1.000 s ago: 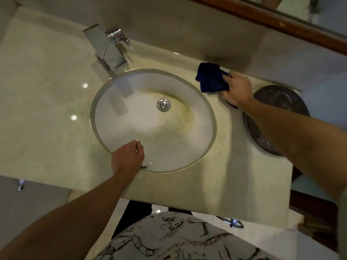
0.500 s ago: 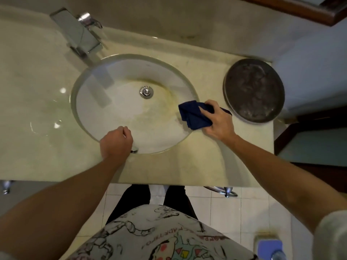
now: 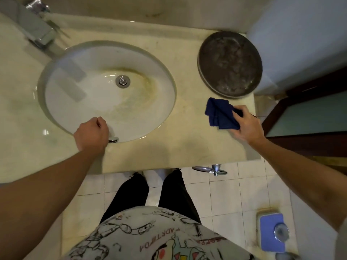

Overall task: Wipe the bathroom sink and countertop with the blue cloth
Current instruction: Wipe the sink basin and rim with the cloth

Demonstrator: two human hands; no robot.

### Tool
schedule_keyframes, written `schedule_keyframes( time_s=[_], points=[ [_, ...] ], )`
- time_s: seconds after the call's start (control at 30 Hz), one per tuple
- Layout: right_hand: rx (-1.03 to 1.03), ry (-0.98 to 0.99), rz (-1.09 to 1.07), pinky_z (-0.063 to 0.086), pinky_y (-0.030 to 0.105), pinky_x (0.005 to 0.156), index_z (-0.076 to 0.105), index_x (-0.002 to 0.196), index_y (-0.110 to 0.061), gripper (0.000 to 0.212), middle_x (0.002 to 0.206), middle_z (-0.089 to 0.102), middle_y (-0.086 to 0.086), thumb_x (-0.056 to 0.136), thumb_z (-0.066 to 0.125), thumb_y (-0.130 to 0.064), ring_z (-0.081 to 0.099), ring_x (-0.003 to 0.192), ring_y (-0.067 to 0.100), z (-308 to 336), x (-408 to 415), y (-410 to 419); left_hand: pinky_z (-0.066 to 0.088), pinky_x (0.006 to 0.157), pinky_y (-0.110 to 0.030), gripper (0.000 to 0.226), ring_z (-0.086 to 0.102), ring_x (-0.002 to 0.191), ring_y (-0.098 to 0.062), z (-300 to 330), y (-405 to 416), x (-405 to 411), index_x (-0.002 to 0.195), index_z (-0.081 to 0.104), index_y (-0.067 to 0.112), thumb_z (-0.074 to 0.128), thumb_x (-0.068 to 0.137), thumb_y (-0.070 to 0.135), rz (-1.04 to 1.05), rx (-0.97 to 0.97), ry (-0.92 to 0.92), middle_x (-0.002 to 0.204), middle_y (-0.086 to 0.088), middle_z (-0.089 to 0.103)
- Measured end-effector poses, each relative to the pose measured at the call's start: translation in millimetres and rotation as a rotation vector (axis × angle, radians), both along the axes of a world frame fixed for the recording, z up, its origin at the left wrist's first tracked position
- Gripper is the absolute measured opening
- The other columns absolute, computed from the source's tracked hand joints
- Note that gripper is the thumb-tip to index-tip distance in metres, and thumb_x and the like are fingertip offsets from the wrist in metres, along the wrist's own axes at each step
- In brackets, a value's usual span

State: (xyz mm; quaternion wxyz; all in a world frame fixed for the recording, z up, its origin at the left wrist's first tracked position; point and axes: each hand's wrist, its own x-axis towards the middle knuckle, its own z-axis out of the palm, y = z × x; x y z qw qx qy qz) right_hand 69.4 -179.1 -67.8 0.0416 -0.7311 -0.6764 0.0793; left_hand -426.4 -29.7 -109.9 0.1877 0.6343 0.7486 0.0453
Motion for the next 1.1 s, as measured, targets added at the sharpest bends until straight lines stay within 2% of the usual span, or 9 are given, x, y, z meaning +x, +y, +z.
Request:
schedule_keyframes(
  time_s=[0.1,0.23,0.37,0.53,0.67,0.77,0.9,1.0,1.1],
  points=[
    [-0.012,-0.082,-0.139,0.046,0.036,0.060,0.060,0.130,-0.006,0.058,0.128,0.052,0.015,0.079,0.082,-0.022,0.064,0.080,0.040,0.1,15.4,-23.1,0.040,0.064,-0.038,0.049,0.053,0.061,-0.036,-2.5,-0.2,-2.1,0.072,0.056,0.007,0.030,0.101,0.035,-0.008,0.007,0.002,0.061,-0.013,0.054],
    [-0.020,-0.096,-0.424,0.052,0.047,0.064,0.056,0.131,-0.009,0.053,0.127,0.048,0.016,0.085,0.075,-0.026,0.059,0.076,0.043,-7.2,19.9,-46.3,0.039,0.064,-0.038,0.048,0.052,0.062,-0.036,-1.8,0.7,-2.2,0.072,0.056,0.006,0.030,0.102,0.035,-0.013,0.001,-0.004,0.060,-0.012,0.051],
    [0.030,-0.059,-0.772,0.054,0.046,0.072,0.059,0.124,-0.006,0.042,0.125,0.047,0.015,0.089,0.069,-0.028,0.058,0.075,0.040,-10.4,-20.9,-64.9,0.043,0.063,-0.039,0.048,0.052,0.059,-0.035,2.5,-0.6,-0.3,0.068,0.052,0.007,0.030,0.102,0.033,-0.006,-0.010,-0.020,0.057,-0.011,0.050],
    [0.059,0.005,-0.968,0.057,0.046,0.072,0.061,0.116,-0.006,0.035,0.124,0.045,0.011,0.091,0.065,-0.031,0.053,0.068,0.030,-13.8,-92.4,-58.1,0.047,0.064,-0.041,0.048,0.054,0.059,-0.036,6.1,-2.4,0.8,0.067,0.052,0.007,0.030,0.101,0.033,-0.014,-0.017,-0.038,0.058,-0.011,0.052],
    [0.060,0.045,-0.918,0.051,0.036,0.065,0.059,0.122,-0.010,0.038,0.124,0.045,0.009,0.089,0.065,-0.027,0.049,0.066,0.025,-13.7,-156.3,-23.6,0.041,0.063,-0.039,0.047,0.052,0.061,-0.034,6.8,-3.3,0.7,0.070,0.054,0.005,0.031,0.102,0.031,-0.027,-0.027,-0.033,0.060,-0.010,0.050],
    [0.081,0.086,-0.736,0.048,0.035,0.059,0.059,0.117,-0.012,0.033,0.120,0.046,0.007,0.087,0.064,-0.026,0.052,0.064,0.027,-13.7,-183.6,19.2,0.041,0.064,-0.038,0.047,0.053,0.063,-0.033,5.8,-2.9,-0.5,0.074,0.057,0.006,0.030,0.103,0.031,-0.044,-0.020,-0.021,0.064,-0.011,0.053],
    [0.096,0.065,-0.456,0.049,0.035,0.058,0.061,0.127,-0.014,0.047,0.117,0.051,0.008,0.083,0.066,-0.029,0.056,0.068,0.024,-21.9,-179.8,60.3,0.038,0.068,-0.037,0.046,0.049,0.067,-0.031,4.7,-1.2,-1.0,0.082,0.063,0.007,0.030,0.104,0.031,-0.061,-0.025,-0.005,0.071,-0.013,0.056],
    [0.111,0.045,-0.406,0.054,0.039,0.060,0.060,0.131,-0.014,0.050,0.119,0.052,0.008,0.084,0.068,-0.030,0.058,0.072,0.024,-25.3,-181.0,51.3,0.037,0.068,-0.037,0.046,0.048,0.068,-0.031,2.0,-0.4,-1.5,0.086,0.065,0.006,0.031,0.104,0.031,-0.064,-0.020,-0.012,0.078,-0.017,0.065],
    [0.130,0.048,-0.425,0.048,0.032,0.057,0.061,0.132,-0.014,0.052,0.118,0.053,0.008,0.083,0.072,-0.029,0.059,0.073,0.022,-24.0,-211.2,25.3,0.037,0.068,-0.038,0.046,0.050,0.067,-0.032,-0.1,0.4,-2.6,0.085,0.065,0.005,0.032,0.103,0.030,-0.060,-0.025,-0.032,0.079,-0.018,0.067]
  ],
)
